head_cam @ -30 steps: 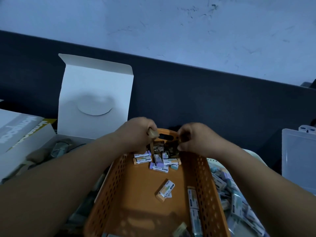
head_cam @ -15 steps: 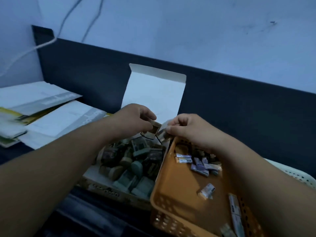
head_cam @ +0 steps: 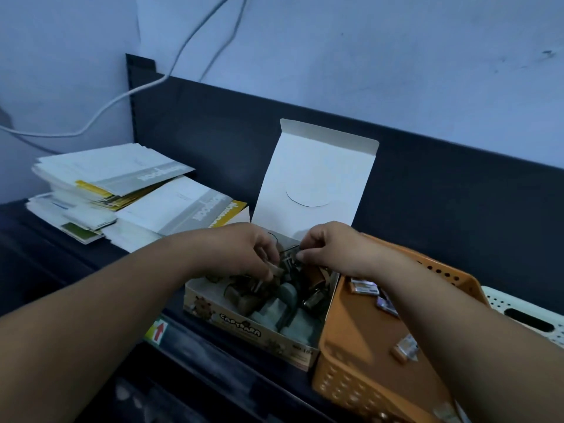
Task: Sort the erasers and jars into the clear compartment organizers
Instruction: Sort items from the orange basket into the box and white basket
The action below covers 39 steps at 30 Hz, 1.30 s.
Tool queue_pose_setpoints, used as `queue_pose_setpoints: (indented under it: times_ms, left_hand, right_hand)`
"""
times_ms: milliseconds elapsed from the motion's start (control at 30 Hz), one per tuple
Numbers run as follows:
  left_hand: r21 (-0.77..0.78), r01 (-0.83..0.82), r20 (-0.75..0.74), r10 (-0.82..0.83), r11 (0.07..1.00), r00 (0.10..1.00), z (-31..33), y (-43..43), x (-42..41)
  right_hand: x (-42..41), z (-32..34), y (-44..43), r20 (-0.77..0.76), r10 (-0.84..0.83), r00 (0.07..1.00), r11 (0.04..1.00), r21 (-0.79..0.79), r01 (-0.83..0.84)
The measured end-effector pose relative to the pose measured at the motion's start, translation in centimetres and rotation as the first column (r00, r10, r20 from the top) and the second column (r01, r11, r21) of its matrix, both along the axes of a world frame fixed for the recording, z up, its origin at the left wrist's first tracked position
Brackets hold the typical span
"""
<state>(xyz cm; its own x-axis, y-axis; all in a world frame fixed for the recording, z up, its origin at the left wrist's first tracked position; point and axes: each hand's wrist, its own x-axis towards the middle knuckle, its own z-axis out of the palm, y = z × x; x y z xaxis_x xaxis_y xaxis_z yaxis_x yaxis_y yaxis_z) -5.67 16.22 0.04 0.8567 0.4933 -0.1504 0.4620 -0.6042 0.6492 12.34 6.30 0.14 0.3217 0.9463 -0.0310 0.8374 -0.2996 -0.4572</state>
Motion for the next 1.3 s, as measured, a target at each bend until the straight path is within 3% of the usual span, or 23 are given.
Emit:
queue_pose_setpoints:
  times_ms: [333,533,667,800,933,1067,1200,1300]
  left_hand:
    - [0.019,-0.044,0.221,0.039,0.999,0.975,1.0,-1.2,3.0]
    - [0.098,0.076,0.259,-0.099,0.992,0.961,1.2,-4.3,7.7]
    - [0.126,0.197,0.202,-0.22,0.972,0.954,0.8,-7.1,11.3]
    - [0.18,0.342,0.005,-0.348,0.922,0.937,-0.2,-9.7,14.4]
    - [0.236,0.383,-0.165,-0.352,0.893,0.921,-1.6,-10.8,16.3]
    - [0.384,0.358,-0.14,-0.33,0.851,0.934,-2.2,-10.3,16.2]
    - [0.652,0.254,-0.046,-0.297,0.714,0.954,-2.0,-8.4,15.3]
    - [0.625,0.227,-0.083,-0.226,0.747,0.971,-2.1,-7.5,14.5]
  right_hand:
    - [2.9,2.1,-4.7,-0.121,-0.143,0.982,0.971,0.177,0.163]
    - [6.2,1.4,-9.4,0.003,-0.252,0.968,0.967,-0.021,0.252]
    - [7.0,0.0,-11.4,0.146,-0.26,0.954,0.945,-0.165,0.283]
    - [8.2,-1.6,-11.9,0.298,-0.217,0.929,0.91,-0.283,0.304]
    - [9.0,-2.7,-12.0,0.314,-0.217,0.924,0.857,-0.393,0.334]
    - [8.3,-2.1,-12.6,0.222,-0.193,0.956,0.85,-0.449,0.276]
    - [7.5,-2.5,-13.9,0.153,-0.111,0.982,0.863,-0.475,0.171]
    - [7.0,-3.3,-14.3,0.175,-0.046,0.983,0.866,-0.484,0.127]
